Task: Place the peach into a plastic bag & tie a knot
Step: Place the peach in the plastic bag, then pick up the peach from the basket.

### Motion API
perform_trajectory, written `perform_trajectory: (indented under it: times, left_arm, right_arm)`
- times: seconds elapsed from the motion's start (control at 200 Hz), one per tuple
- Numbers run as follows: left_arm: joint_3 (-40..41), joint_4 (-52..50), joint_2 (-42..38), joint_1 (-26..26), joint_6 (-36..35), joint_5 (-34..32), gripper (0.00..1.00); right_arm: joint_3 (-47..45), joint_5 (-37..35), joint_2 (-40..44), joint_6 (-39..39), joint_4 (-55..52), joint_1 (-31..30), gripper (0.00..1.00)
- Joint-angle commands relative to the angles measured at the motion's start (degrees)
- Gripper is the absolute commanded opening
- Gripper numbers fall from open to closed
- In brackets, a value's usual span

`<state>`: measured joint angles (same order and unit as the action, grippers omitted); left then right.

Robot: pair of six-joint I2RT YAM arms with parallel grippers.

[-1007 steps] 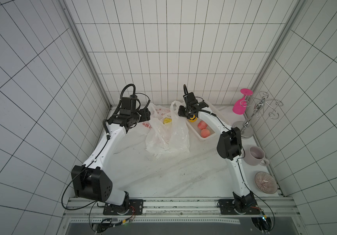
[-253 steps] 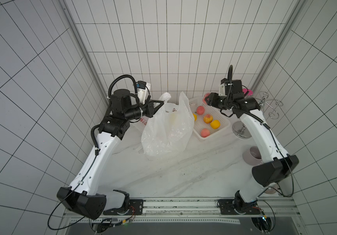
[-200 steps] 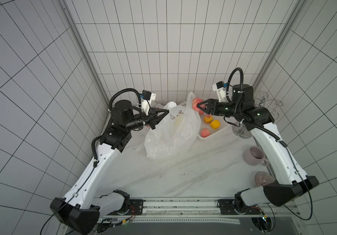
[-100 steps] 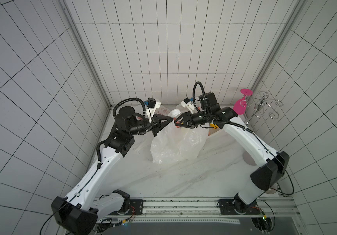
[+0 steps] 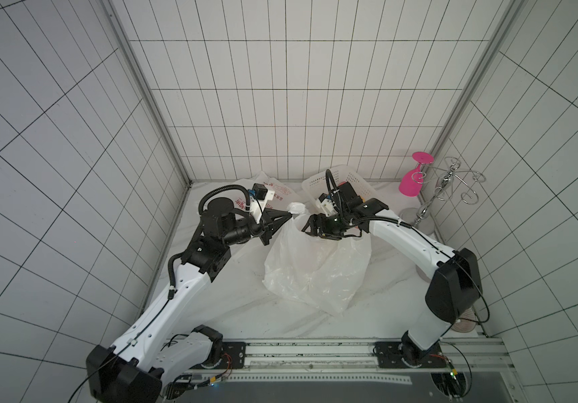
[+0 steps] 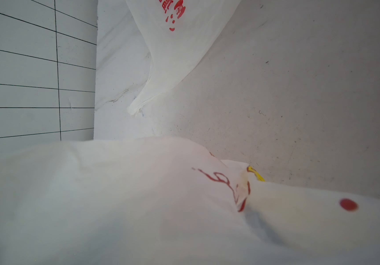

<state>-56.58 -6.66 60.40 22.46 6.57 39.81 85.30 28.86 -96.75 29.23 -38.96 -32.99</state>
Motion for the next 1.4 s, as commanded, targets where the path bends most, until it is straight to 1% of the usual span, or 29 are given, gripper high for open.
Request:
perform_trajectory:
  times: [0.0,0.04,0.115,0.185,0.23,0.28,0.33,0.375,0.445,0.495,0.57,0.625,0.75,0.91,1.104,1.209,1.269,1.394]
  left_arm:
    - [1.3,1.0,-2.1,-0.1,0.1,-9.1,0.0]
    - [1.5,0.5,-2.6,-0.4,0.8,-12.3,0.0]
    - [0.6,-1.9,-2.5,-2.0,3.1,-18.0,0.0]
    - [-1.1,-5.3,-1.4,-4.7,6.7,-20.5,0.0]
    - [-2.0,-7.3,-1.0,-5.1,7.2,-22.9,0.0]
    - [-3.0,-9.2,-0.8,-4.7,6.8,-25.0,0.0]
    - [-3.7,-9.9,-0.8,-4.3,6.5,-25.0,0.0]
    - [-4.4,-10.3,-0.9,-3.8,6.1,-24.7,0.0]
    - [-5.5,-10.4,-0.8,-3.0,6.2,-24.0,0.0]
    - [-6.2,-10.3,-0.7,-2.6,6.3,-23.5,0.0]
    - [-7.2,-10.2,-0.7,-2.2,6.1,-22.5,0.0]
    - [-7.8,-10.1,-0.6,-1.9,5.7,-22.1,0.0]
    - [-8.3,-10.4,-0.1,-1.2,5.2,-21.1,0.0]
    - [-8.1,-9.5,0.3,-1.0,5.7,-20.2,0.0]
    - [-8.3,-9.6,0.7,-0.9,5.4,-19.6,0.0]
    - [-8.5,-9.8,0.9,-0.9,5.1,-19.3,0.0]
    - [-8.6,-9.8,1.0,-0.9,5.0,-19.1,0.0]
    - [-8.9,-9.6,1.2,-0.8,5.1,-18.5,0.0]
  right_arm:
    - [9.5,-0.5,4.3,-4.6,-7.3,0.9,0.85]
    - [11.6,0.2,4.9,-4.7,-8.6,2.1,0.85]
    - [12.8,1.8,6.6,-3.0,-8.8,5.8,0.83]
    - [11.8,2.5,8.3,-1.6,-7.1,10.1,0.8]
    - [10.5,2.3,9.3,-0.2,-5.4,13.3,0.77]
    - [9.1,0.4,10.2,1.3,-3.8,17.0,0.75]
    - [7.6,-3.7,10.8,2.3,-3.3,19.9,0.74]
    - [6.9,-9.2,10.4,2.1,-3.3,22.0,0.74]
    - [8.3,-21.2,7.1,-0.6,-6.9,23.2,0.76]
    - [9.8,-28.4,3.5,-2.4,-9.2,23.3,0.77]
    - [11.0,-35.8,-1.3,-4.2,-9.8,23.3,0.79]
    - [12.1,-38.0,-4.6,-5.3,-9.9,23.6,0.81]
    - [17.1,-39.7,-12.3,-7.1,-11.2,24.0,0.83]
    - [22.5,-40.2,-20.5,-8.2,-11.0,24.4,0.83]
    - [27.9,-40.0,-27.8,-7.8,-10.3,24.5,0.8]
    - [29.9,-41.1,-30.5,-7.9,-10.1,24.4,0.76]
    - [30.7,-41.1,-31.4,-8.2,-10.2,24.5,0.71]
    - [29.9,-39.7,-29.2,-7.8,-9.8,24.3,0.53]
